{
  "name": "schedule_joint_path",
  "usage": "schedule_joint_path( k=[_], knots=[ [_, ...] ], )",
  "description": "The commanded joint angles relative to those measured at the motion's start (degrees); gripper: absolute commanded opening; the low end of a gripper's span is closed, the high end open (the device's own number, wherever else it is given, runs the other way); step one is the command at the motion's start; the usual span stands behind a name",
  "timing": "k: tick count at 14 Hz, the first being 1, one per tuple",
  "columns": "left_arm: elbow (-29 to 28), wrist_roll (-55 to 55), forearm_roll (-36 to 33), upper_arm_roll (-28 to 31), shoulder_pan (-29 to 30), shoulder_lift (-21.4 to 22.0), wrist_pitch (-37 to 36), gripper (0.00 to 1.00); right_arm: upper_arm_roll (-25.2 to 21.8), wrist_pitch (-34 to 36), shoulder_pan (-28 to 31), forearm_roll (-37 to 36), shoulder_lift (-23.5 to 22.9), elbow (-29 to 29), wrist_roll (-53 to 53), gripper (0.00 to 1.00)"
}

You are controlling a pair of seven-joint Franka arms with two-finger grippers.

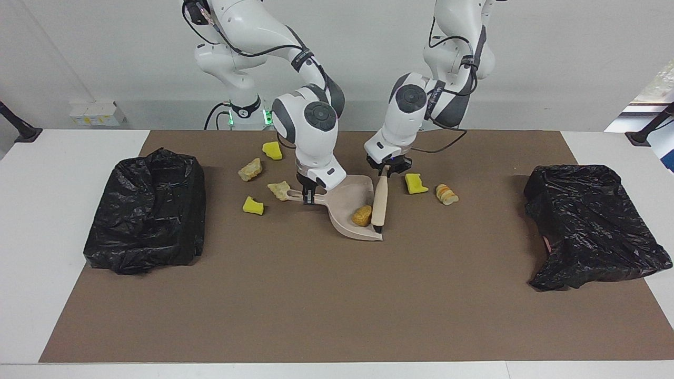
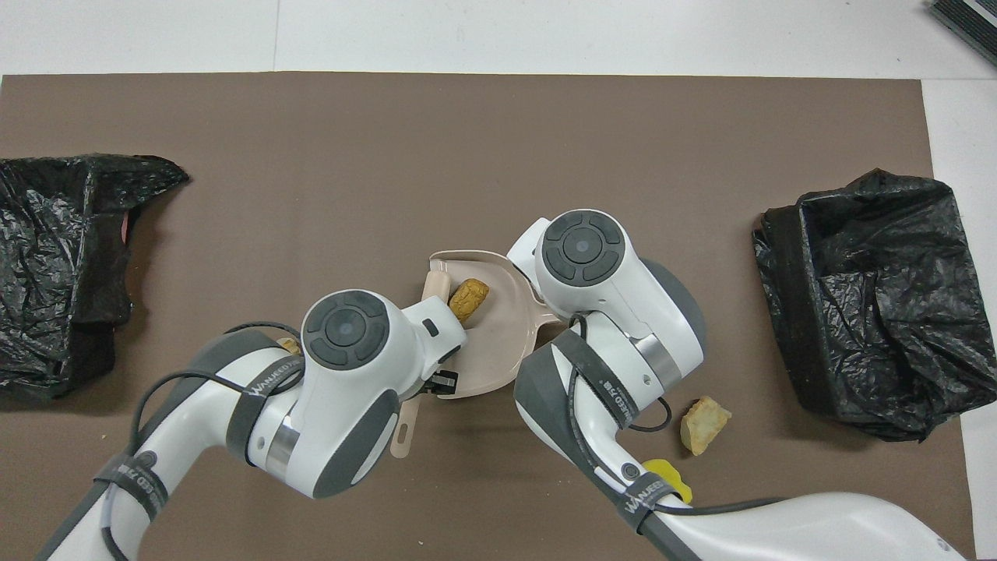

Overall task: Sweep and dump trash in bin
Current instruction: 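Sweep the bread chunk into the dustpan with the left gripper's brush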

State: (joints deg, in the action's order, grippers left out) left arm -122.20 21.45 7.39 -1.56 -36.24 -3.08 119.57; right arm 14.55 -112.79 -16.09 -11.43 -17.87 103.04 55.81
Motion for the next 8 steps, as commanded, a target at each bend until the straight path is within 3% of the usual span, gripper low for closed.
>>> schedule_joint_path(
  k=[1, 8],
  knots=[
    [0.03, 5.61, 0.87, 1.21, -1.12, 2.89, -0.56, 0.00, 0.30, -0.67, 0.62, -1.31, 1.35, 1.47, -1.24, 0.00],
    [-1.45, 26.68, -3.87, 1.91, 4.33, 10.37, -17.34, 0.00, 0.30, -0.59, 0.89, -1.31, 1.53, 1.29, 2.19, 0.00]
  ],
)
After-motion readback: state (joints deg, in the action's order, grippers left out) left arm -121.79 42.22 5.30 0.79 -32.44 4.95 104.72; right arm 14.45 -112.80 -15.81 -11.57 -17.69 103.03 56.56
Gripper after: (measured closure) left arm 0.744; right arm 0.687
